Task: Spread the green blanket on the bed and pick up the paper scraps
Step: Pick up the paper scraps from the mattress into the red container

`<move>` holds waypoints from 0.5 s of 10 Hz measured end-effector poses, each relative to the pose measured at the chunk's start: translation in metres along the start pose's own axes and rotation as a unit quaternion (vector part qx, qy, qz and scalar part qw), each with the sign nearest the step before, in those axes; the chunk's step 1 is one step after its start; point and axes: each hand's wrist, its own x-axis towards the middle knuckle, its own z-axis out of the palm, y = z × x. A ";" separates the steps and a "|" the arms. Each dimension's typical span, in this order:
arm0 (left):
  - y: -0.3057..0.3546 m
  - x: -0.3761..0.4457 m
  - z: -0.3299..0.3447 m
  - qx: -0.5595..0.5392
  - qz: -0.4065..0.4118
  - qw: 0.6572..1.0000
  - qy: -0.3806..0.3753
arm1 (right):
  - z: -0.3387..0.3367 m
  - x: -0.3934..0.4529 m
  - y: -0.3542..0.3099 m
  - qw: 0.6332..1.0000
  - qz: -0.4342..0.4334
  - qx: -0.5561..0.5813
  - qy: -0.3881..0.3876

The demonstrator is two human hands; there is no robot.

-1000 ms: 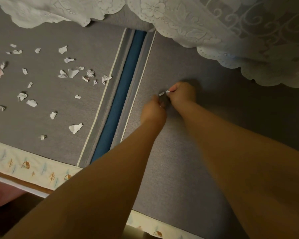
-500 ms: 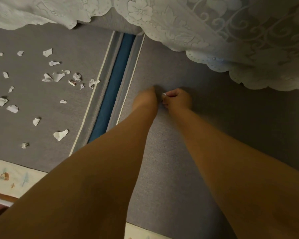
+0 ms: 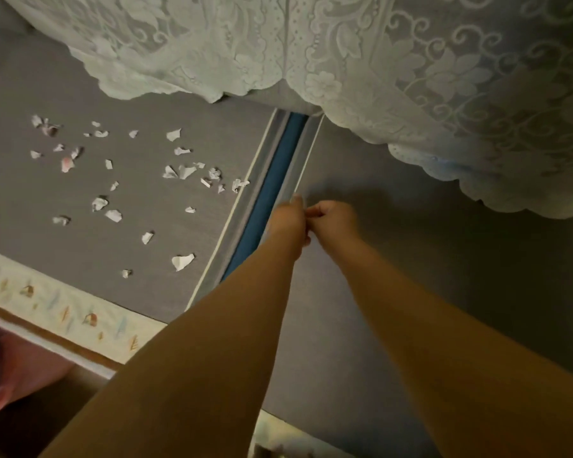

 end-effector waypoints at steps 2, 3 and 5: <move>0.014 0.034 -0.074 0.046 0.017 0.994 0.099 | 0.049 -0.015 -0.052 0.992 -0.037 -0.010 -0.124; 0.023 0.047 -0.124 -0.102 -0.011 0.990 0.094 | 0.080 -0.021 -0.068 0.972 0.013 0.133 -0.195; 0.003 0.093 -0.258 -0.117 -0.042 0.989 0.077 | 0.175 -0.012 -0.049 0.995 0.064 0.058 -0.040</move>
